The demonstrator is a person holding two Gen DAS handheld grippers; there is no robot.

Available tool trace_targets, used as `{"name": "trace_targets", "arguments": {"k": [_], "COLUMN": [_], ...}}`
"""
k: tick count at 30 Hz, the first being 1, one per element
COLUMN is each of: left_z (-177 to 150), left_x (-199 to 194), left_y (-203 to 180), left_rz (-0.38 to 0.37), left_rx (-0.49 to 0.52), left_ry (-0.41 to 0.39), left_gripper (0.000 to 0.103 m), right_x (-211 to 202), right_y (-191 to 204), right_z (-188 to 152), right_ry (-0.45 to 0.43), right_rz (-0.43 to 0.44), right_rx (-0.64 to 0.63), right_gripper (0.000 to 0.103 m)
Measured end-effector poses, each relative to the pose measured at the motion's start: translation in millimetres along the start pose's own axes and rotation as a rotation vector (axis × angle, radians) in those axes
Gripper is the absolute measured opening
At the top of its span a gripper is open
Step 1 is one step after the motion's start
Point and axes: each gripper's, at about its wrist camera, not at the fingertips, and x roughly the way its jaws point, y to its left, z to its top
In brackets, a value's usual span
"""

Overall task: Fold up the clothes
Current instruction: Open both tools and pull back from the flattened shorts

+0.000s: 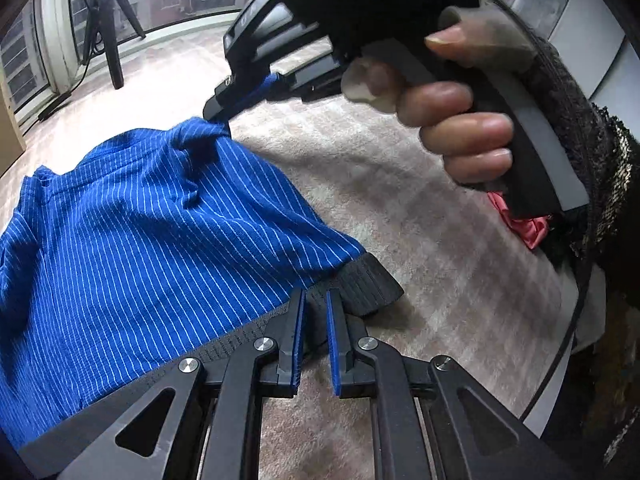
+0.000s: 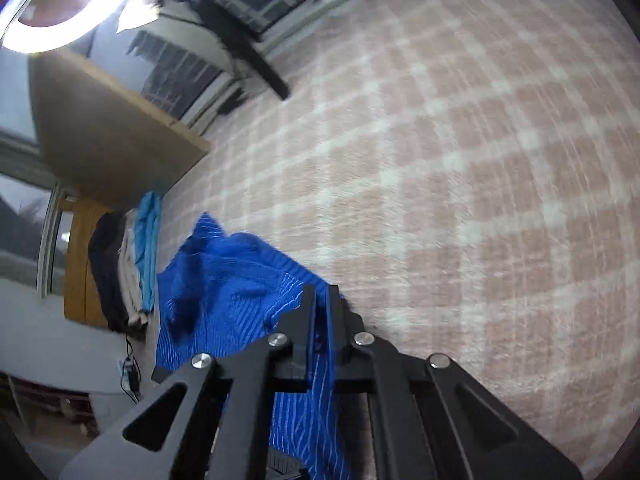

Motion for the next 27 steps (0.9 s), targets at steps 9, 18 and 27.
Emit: {"name": "trace_targets", "arguments": {"k": [9,18,27], "left_z": [-2.8,-28.6,-157.2], "left_x": [-0.5,-91.8,-204.6], "left_y": [-5.1,29.8,157.8], "left_rz": [0.03,0.095,0.408], "left_rx": [-0.011,-0.109,-0.296], "left_ry": [0.002,-0.078,-0.065], "left_gripper": [0.01,0.013,0.024], "right_x": [-29.4,-46.1,-102.0], "right_y": [40.1,15.9,32.0], "right_z": [34.2,35.1,-85.6], "right_ry": [-0.179,-0.126,-0.098], "right_rz": [-0.226,-0.115,-0.196], "right_rx": [-0.237,-0.157,-0.292], "right_gripper": [0.002,0.003,0.013]}}
